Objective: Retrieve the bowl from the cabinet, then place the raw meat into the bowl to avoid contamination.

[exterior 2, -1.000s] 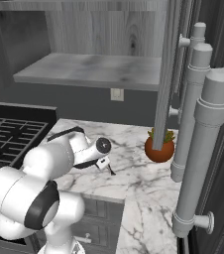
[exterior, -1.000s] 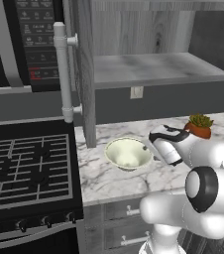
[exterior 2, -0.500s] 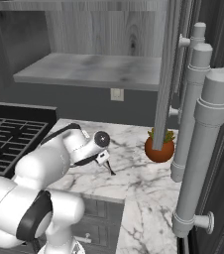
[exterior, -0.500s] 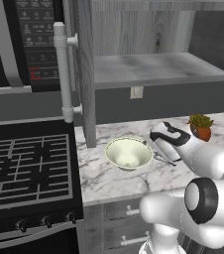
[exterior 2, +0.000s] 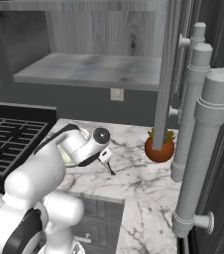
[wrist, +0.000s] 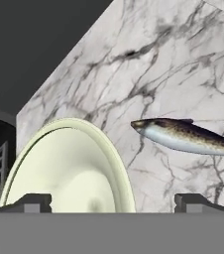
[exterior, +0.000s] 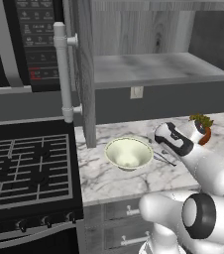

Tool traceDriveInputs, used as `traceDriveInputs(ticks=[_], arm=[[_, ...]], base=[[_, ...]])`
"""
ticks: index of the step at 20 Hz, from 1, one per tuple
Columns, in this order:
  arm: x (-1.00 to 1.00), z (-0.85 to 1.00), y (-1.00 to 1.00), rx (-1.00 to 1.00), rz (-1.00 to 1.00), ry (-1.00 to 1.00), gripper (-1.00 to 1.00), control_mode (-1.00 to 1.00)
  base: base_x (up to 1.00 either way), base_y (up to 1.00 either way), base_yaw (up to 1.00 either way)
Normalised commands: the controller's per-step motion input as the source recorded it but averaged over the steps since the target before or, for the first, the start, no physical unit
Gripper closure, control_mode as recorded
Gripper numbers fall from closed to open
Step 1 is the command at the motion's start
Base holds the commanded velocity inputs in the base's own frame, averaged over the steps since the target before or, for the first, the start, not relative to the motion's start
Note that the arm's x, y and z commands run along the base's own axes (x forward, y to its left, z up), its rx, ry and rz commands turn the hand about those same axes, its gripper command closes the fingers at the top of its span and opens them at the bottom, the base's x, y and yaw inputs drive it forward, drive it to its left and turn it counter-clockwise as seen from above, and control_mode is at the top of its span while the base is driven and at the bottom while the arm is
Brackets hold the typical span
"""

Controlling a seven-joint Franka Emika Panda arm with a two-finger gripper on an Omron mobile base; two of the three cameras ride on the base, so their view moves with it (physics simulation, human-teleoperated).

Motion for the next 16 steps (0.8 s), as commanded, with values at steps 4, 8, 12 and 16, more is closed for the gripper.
traceDriveInputs(ticks=[4, 8, 12, 16], arm=[[-0.17, 0.15, -0.26, -0.10, 0.00, 0.00, -1.00, -1.00], [-0.04, 0.23, -0.19, -0.10, 0.00, 0.01, -1.00, -1.00], [0.00, 0.16, -0.13, -0.11, 0.03, 0.04, -1.00, -1.00], [0.03, 0.00, -0.08, -0.11, 0.09, 0.03, -1.00, -1.00]], base=[[0.00, 0.00, 0.00], [0.00, 0.00, 0.00], [0.00, 0.00, 0.00], [0.00, 0.00, 0.00]])
